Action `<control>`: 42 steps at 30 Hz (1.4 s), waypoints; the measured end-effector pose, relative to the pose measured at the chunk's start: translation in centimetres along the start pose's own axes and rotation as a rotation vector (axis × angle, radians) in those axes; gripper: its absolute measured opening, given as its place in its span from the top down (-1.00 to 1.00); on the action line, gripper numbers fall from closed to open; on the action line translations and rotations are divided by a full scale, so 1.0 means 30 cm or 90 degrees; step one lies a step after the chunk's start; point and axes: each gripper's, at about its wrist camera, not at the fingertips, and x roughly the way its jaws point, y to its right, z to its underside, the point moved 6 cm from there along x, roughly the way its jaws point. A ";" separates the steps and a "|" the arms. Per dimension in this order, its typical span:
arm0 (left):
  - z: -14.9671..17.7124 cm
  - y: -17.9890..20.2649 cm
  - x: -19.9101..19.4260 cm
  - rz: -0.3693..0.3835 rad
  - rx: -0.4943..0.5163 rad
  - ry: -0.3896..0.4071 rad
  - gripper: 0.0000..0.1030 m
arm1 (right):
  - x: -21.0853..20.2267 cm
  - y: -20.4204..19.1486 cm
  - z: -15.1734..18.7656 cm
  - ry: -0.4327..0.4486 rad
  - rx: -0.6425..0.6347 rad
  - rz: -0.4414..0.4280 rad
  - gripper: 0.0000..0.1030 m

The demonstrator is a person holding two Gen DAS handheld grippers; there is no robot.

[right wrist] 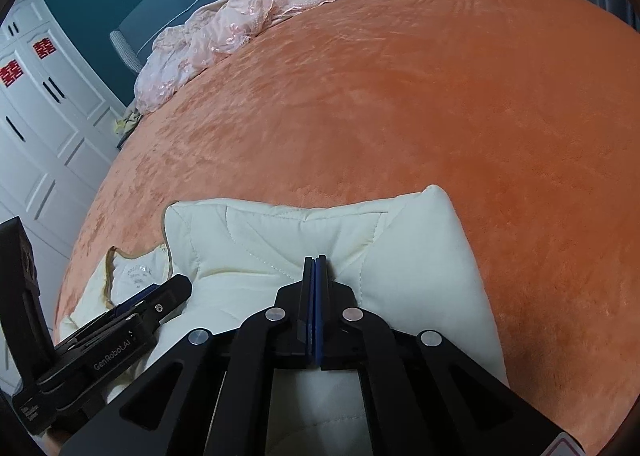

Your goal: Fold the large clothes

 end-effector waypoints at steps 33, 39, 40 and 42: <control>-0.027 -0.499 -0.068 -0.065 -0.044 0.013 1.00 | 0.160 -0.416 0.117 -0.068 -0.181 -0.008 1.00; -0.035 -0.536 -0.059 -0.022 -0.091 0.055 1.00 | 0.166 -0.406 0.101 -0.046 -0.184 -0.007 1.00; -0.036 -0.540 -0.059 -0.017 -0.097 0.063 1.00 | 0.167 -0.408 0.104 -0.042 -0.184 -0.008 1.00; -0.038 -0.551 -0.060 -0.005 -0.113 0.076 1.00 | 0.166 -0.409 0.106 -0.035 -0.183 -0.010 1.00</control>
